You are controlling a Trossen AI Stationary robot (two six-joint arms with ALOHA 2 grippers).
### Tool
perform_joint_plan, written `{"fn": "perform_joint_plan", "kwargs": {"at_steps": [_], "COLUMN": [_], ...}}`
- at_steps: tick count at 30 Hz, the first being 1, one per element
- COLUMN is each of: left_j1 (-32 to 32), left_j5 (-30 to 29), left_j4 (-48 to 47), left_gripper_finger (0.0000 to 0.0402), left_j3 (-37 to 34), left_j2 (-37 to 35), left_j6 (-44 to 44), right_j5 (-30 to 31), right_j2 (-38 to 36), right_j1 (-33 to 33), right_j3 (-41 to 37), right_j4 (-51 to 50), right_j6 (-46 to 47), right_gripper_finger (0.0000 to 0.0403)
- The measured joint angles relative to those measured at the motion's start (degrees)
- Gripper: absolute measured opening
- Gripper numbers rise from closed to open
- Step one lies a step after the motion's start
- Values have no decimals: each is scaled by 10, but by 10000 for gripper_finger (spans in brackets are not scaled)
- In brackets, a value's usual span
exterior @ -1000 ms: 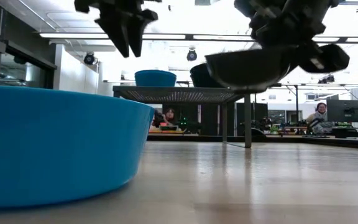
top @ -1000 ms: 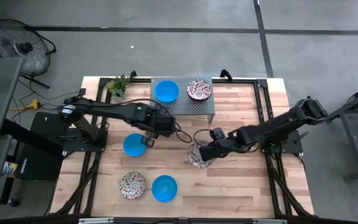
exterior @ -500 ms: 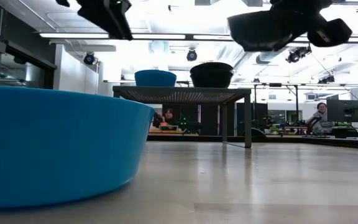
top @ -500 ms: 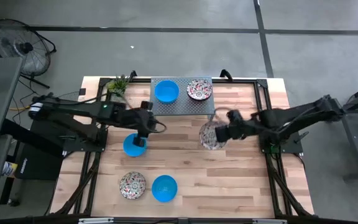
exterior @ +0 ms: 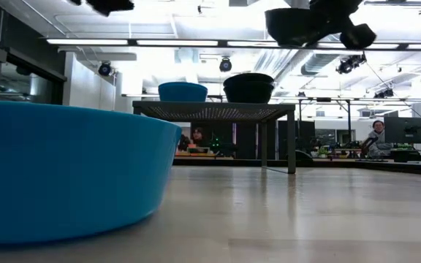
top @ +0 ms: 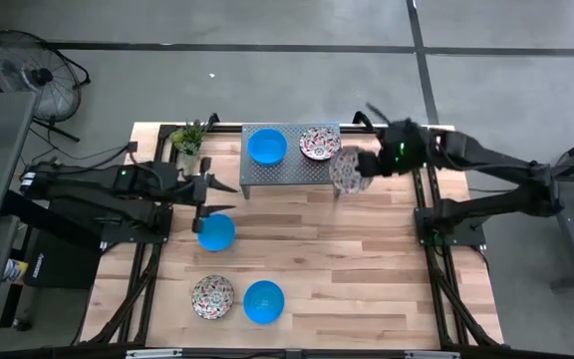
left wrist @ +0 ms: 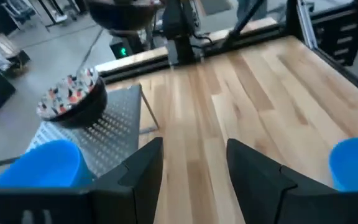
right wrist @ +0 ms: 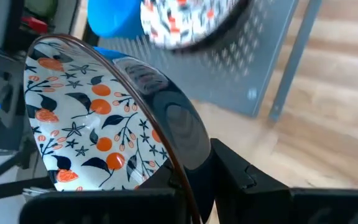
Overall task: Pick & Place Mini bowls
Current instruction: Stack the white patterned bowl on top of the other white patterned bowls on the shelf
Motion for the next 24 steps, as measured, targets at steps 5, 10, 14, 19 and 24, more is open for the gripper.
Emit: {"fn": "perform_joint_plan", "kwargs": {"at_steps": [5, 10, 14, 19, 24], "left_j1": [0, 0, 0, 0, 0], "left_j5": [-6, -7, -4, -11, -11], "left_j4": [70, 139, 148, 124, 70], "left_gripper_finger": [172, 172, 172, 172, 172], "left_j3": [-10, -9, -8, -9, -8], "left_j2": [-22, -20, -21, -45, -90], "left_j6": [13, 22, 45, 56, 57], "right_j5": [-86, -174, -221, -236, -240], "right_j2": [27, 79, 125, 186, 251], "right_j1": [-95, -162, -197, -218, -228], "right_j3": [24, 38, 69, 145, 240], "right_j4": [1, 9, 7, -33, -92], "right_j6": [-76, -144, -191, -210, -220], "right_gripper_finger": [27, 27, 27, 27, 27]}}
